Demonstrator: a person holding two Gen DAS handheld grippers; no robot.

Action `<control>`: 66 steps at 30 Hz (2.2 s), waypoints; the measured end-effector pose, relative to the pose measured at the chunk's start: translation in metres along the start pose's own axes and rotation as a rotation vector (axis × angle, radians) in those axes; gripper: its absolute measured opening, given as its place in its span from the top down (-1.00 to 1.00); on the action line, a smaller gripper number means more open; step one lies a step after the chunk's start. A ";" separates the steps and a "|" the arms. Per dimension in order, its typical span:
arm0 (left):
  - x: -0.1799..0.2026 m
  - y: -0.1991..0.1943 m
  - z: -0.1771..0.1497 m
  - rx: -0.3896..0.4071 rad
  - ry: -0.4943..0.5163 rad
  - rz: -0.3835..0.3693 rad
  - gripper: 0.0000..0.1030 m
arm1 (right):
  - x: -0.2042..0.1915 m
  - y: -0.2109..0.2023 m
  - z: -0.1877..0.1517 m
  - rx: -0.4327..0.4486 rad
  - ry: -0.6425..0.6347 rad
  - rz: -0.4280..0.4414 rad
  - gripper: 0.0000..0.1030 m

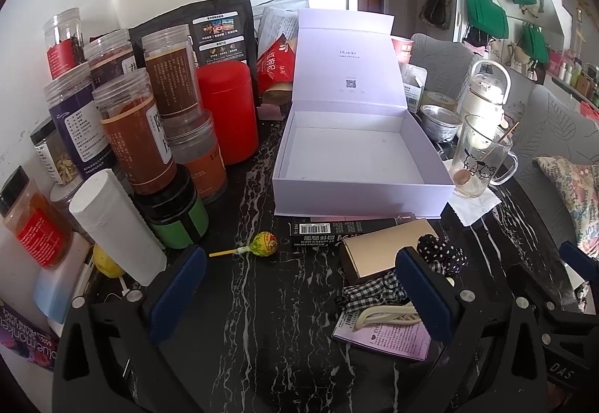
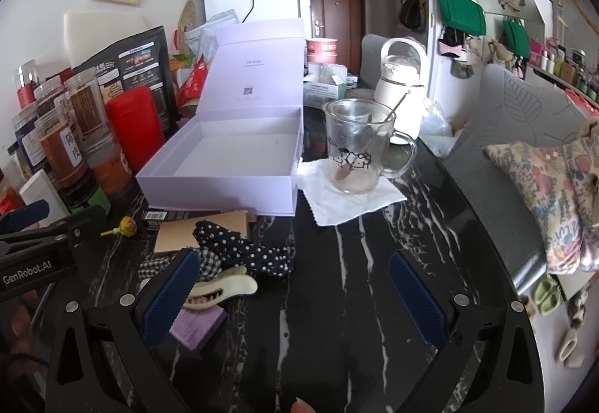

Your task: Organize rigid objects

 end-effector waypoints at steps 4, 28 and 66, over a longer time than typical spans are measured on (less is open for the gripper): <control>0.001 -0.001 0.000 -0.003 0.005 -0.009 -1.00 | 0.002 -0.003 -0.001 0.003 0.005 -0.007 -1.00; 0.001 -0.002 -0.001 -0.009 -0.004 -0.014 -1.00 | 0.001 -0.004 -0.001 -0.004 0.001 -0.009 -1.00; -0.054 -0.015 -0.015 -0.037 -0.033 0.008 -1.00 | -0.031 -0.019 -0.023 -0.055 -0.026 0.060 -1.00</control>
Point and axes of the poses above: each gripper's, at about its wrist camera, not at the fingertips, and y roughly the way its jaws point, x to its right, z to its top, the point moved 7 cm from there along y, roughly the way its jaws point, and after that the axes turned 14 degrees about z, right-handed, at the moved point
